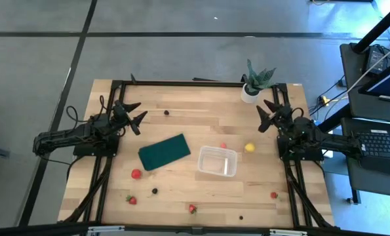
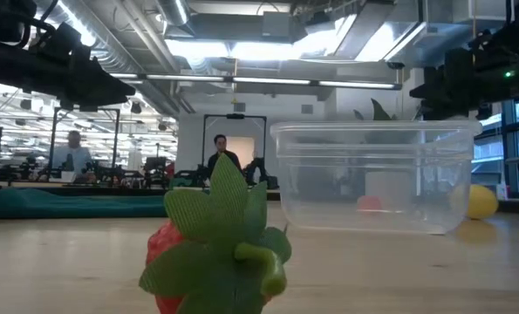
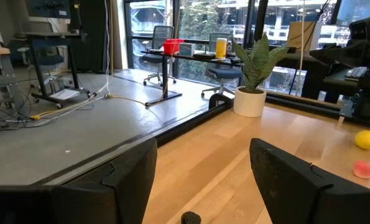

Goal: Pick and placing Produce into tupperware
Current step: Put the lemon into the transparent bin

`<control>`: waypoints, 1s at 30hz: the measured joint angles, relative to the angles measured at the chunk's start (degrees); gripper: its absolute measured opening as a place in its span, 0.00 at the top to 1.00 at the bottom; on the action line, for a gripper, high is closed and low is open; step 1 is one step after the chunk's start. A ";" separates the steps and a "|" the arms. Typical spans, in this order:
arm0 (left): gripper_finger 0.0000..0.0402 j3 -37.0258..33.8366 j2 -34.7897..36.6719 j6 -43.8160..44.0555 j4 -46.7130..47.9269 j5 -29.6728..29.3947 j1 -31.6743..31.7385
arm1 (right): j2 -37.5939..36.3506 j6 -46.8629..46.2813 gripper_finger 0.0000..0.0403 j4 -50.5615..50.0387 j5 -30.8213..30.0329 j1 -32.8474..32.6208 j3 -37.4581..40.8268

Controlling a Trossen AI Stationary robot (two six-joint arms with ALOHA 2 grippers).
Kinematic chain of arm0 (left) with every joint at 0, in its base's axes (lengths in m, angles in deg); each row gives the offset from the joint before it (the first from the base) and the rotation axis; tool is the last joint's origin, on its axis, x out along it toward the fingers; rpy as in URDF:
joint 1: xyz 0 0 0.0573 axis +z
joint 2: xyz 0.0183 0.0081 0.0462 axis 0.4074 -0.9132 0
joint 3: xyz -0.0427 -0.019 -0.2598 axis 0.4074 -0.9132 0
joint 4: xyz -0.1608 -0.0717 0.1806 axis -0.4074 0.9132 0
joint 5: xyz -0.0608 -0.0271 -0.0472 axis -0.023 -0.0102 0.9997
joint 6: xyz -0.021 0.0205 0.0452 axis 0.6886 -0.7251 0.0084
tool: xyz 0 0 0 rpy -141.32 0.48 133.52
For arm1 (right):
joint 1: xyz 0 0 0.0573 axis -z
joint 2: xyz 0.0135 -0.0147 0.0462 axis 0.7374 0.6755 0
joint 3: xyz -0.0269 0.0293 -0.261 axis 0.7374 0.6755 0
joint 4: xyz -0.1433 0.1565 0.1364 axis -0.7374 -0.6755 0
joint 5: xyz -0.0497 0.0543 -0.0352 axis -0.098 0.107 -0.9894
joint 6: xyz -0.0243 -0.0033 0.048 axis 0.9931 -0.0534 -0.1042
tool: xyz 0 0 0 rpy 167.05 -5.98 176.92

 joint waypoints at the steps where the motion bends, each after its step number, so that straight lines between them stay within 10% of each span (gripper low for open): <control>1: 0.38 0.00 0.02 0.00 -0.02 -0.01 0.00 | 0.00 -1.69 0.37 0.20 0.01 0.00 0.00; 20: 0.38 0.01 0.02 -0.01 -0.02 0.00 0.00 | 0.02 -3.81 0.36 7.24 2.16 -0.02 0.00; 30: 0.38 0.00 0.00 0.01 -0.02 0.00 -0.02 | 0.01 -4.06 0.15 7.47 11.10 -0.04 0.00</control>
